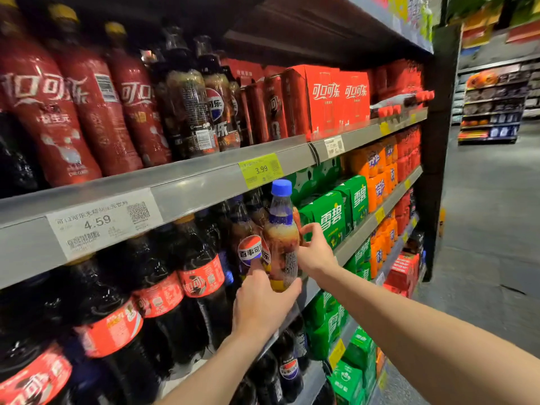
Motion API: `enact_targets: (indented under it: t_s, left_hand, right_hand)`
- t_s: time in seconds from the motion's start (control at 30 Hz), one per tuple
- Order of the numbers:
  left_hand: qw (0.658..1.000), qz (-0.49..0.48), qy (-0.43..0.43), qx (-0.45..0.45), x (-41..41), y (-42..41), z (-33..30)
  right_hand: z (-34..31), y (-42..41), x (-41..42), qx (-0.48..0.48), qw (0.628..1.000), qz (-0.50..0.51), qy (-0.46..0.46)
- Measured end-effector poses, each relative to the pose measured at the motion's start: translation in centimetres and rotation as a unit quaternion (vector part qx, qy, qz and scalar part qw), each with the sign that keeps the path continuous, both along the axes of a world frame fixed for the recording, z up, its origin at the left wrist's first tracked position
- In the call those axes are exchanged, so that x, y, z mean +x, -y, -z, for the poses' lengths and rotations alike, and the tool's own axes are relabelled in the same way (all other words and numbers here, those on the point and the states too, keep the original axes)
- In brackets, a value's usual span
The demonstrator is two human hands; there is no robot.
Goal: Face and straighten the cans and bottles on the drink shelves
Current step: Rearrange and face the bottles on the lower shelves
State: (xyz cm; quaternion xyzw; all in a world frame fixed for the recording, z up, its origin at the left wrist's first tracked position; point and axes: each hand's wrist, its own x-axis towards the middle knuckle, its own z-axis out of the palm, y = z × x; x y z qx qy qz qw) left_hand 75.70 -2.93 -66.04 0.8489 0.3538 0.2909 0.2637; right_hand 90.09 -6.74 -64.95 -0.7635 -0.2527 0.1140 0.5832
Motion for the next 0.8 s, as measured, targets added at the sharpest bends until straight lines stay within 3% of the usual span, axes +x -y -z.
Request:
enact_targets:
  t_s: [0.3, 0.5, 0.57, 0.7, 0.8]
  left_hand:
    - [1.000, 0.014, 0.000, 0.020, 0.4, -0.6, 0.7]
    - [0.998, 0.029, -0.022, 0.050, 0.4, -0.1, 0.5]
    - [0.998, 0.026, -0.024, 0.057, 0.4, -0.1, 0.5]
    - [0.998, 0.012, -0.022, 0.050, 0.7, 0.0, 0.2]
    - [0.999, 0.008, -0.026, 0.036, 0.8, 0.1, -0.1]
  right_hand:
    - [1.2, -1.3, 0.5, -0.051, 0.995, 0.043, 0.069]
    - [1.5, -0.8, 0.0, 0.011, 0.997, 0.017, 0.079]
    - [1.3, -0.4, 0.0, -0.009, 0.995, -0.008, 0.100]
    - [0.2, 0.8, 0.5, -0.059, 0.997, -0.035, 0.045]
    - [0.0, 1.6, 0.9, -0.021, 0.999, -0.020, 0.024]
